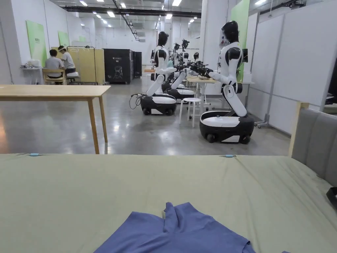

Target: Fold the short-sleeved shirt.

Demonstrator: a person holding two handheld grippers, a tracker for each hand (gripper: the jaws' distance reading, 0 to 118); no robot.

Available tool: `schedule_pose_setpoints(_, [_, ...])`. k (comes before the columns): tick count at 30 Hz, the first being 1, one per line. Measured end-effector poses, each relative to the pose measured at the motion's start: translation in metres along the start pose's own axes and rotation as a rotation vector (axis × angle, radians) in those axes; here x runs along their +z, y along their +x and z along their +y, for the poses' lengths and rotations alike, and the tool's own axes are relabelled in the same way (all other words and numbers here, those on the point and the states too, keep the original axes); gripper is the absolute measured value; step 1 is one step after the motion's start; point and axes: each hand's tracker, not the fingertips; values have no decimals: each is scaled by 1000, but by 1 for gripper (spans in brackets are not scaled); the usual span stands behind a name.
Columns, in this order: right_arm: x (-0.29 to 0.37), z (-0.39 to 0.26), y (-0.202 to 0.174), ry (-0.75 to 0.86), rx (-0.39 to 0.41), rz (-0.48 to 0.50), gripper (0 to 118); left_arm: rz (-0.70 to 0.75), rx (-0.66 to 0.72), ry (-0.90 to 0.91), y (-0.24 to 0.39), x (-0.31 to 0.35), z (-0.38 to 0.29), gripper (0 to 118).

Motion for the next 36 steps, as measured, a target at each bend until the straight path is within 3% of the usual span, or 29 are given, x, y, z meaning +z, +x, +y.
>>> schedule_pose_setpoints(1, [11,7,-6,18,10,17,65,-4,-34,54,5,13,4,109])
schedule_pose_setpoints(2, [24,16,-15,89,31,40,96,6,-58,130,11,29,11,110])
schedule_pose_setpoints(3, [36,24,-25,160,37,83,112,27,-78,192,21,44,17,111])
schedule_pose_setpoints(4, [47,31,-35,224,35,126,118,40,-98,250,32,57,23,112])
schedule_pose_setpoints(7, [76,48,-81,405,61,213,118,33,-159,405,62,86,33,113])
schedule_pose_setpoints(11, [89,51,-148,489,204,160,118,95,-239,560,90,98,30,113])
schedule_pose_setpoints(12, [88,49,-159,495,233,174,115,96,-240,537,93,98,32,112])
schedule_pose_setpoints(13, [87,47,-168,510,251,181,102,87,-238,520,92,98,33,108])
schedule_pose_setpoints(14, [87,47,-177,515,267,169,55,79,-225,510,79,86,31,89])
schedule_pose_setpoints(15, [86,47,-184,516,282,141,16,79,-211,497,74,85,31,61])
schedule_pose_setpoints(16, [85,47,-189,518,283,105,4,84,-203,473,68,82,32,25])
schedule_pose_setpoints(17, [85,46,-190,522,270,132,4,100,-192,441,59,76,30,3])
schedule_pose_setpoints(19, [85,50,-192,489,232,201,3,84,-163,413,37,68,26,3])
schedule_pose_setpoints(24, [76,46,-197,472,257,200,3,122,-74,249,-13,45,11,3])
schedule_pose_setpoints(26, [69,43,-197,445,249,218,3,66,-44,168,-24,35,0,9])
schedule_pose_setpoints(27, [65,42,-198,431,250,219,3,52,-39,124,-30,26,-4,30])
schedule_pose_setpoints(29, [57,39,-200,407,252,223,3,64,-53,64,-34,11,-12,118])
schedule_pose_setpoints(31, [48,37,-204,382,256,222,3,58,-72,2,-35,-5,-22,115])
schedule_pose_setpoints(36, [30,31,-213,325,285,221,3,21,37,45,-71,-66,-12,115])
